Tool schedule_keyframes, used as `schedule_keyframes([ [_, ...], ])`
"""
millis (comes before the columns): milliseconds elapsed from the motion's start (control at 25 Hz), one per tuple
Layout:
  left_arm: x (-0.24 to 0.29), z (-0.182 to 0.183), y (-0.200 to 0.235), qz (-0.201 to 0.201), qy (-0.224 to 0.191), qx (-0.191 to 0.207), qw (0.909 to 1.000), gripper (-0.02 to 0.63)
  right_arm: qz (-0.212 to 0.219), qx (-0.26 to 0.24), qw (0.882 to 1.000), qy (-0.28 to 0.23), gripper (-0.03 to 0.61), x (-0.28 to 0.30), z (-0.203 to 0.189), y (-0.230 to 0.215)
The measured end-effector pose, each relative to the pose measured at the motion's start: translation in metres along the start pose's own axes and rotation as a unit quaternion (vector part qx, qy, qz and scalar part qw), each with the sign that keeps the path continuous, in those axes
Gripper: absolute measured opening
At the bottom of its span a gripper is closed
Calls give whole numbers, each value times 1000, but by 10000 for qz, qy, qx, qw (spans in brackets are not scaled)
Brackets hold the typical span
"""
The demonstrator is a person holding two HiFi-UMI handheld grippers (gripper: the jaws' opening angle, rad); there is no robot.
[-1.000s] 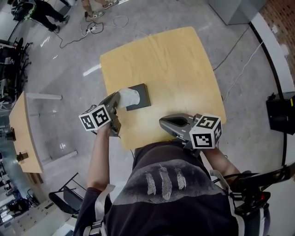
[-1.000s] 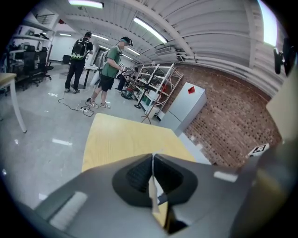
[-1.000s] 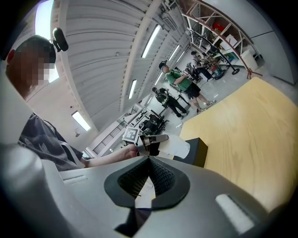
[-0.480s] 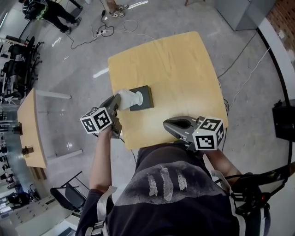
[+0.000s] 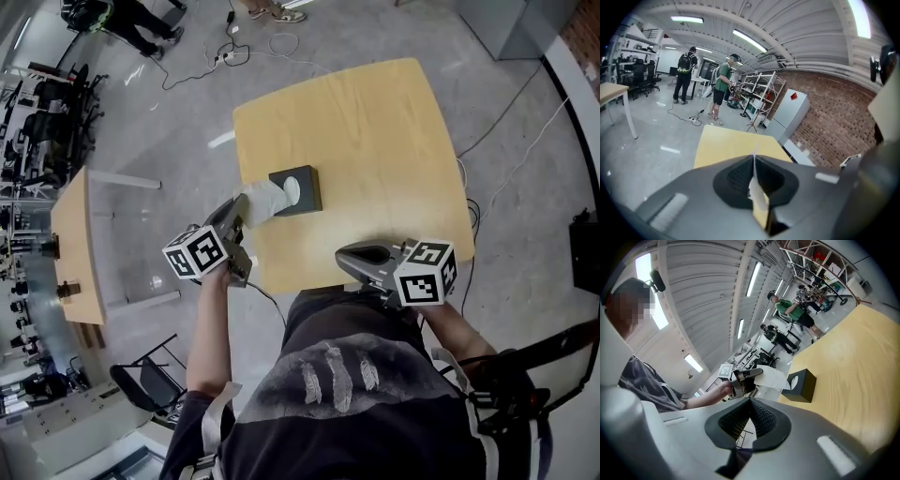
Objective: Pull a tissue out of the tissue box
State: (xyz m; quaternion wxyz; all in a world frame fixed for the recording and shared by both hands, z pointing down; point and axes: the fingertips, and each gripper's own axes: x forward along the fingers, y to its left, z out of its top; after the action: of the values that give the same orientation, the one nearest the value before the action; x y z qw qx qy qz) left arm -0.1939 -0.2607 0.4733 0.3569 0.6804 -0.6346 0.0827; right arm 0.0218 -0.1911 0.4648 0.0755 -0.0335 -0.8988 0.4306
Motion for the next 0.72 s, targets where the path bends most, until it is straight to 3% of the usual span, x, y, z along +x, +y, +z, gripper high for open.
schedule_keyframes([
  [240, -5, -6, 11, -225, -76, -411, 9989, 2, -98, -17, 9999, -8, -3, 5, 0, 2],
  [600, 0, 25, -9, -1422, -390, -390, 9883, 2, -542, -201, 9983, 7, -3, 29, 2, 4],
  [720, -7, 23, 12, -1593, -299, -499, 9855, 2, -769, -262, 9967, -17, -3, 47, 2, 10],
])
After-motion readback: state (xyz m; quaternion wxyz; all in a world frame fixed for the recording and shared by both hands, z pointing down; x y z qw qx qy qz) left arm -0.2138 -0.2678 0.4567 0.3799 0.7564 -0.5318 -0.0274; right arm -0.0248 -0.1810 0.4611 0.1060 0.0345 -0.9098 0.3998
